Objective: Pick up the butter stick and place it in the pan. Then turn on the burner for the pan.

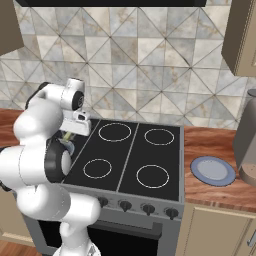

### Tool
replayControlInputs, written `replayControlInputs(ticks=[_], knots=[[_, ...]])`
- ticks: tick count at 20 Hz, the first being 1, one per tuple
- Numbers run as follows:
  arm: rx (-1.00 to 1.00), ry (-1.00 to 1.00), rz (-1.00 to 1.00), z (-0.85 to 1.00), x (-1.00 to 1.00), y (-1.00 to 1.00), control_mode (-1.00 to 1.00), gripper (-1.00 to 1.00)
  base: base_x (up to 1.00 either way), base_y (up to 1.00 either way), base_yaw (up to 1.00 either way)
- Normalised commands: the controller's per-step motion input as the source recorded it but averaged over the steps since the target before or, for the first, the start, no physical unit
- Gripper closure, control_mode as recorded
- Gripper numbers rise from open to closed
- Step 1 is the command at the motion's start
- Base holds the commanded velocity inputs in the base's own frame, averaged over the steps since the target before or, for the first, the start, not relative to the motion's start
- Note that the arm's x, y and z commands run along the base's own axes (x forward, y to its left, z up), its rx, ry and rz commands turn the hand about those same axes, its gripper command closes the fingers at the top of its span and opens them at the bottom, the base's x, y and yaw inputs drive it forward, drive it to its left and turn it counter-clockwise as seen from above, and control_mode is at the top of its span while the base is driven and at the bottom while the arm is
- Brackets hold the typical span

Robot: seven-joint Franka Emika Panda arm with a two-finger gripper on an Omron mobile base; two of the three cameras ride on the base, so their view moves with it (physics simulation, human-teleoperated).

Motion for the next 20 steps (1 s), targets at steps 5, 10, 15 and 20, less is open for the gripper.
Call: replayControlInputs(ticks=[5, 10, 15, 20], knots=[[-0.07, 0.0, 0.0, -0.19, 0.03, 0.49, -1.0, 1.0, 0.0, 0.0, 0.0], [-0.06, 0.0, 0.0, -0.18, 0.11, 0.5, -1.0, 1.0, 0.0, 0.0, 0.0], [-0.04, 0.0, 0.0, -0.23, 0.22, 0.39, -1.0, 1.0, 0.0, 0.0, 0.0], [-0.02, 0.0, 0.0, -0.32, 0.14, 0.35, -1.0, 1.0, 0.0, 0.0, 0.0]])
